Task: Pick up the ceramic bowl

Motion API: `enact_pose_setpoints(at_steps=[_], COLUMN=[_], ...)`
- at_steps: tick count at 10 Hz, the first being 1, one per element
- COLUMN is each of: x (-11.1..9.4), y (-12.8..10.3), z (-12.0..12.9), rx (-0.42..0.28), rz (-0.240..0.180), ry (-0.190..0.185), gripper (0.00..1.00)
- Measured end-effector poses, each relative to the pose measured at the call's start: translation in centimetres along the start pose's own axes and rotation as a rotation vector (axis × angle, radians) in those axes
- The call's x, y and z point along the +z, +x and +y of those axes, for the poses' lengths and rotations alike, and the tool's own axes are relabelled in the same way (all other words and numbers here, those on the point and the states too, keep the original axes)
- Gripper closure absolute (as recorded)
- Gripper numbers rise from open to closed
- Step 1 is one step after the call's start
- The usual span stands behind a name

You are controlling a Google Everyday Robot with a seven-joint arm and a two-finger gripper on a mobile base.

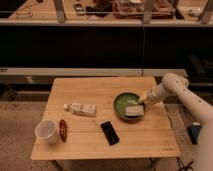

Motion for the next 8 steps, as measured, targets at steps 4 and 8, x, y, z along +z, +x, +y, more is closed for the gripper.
enact_pose_setpoints(at_steps=[4, 8], x=[2.1, 2.5], y=[-2.2, -4.2], z=[-1.8, -3.0], rx=[-0.025, 0.034], rz=[-0.077, -0.158], ry=[0.036, 0.018], gripper=[0.79, 1.0])
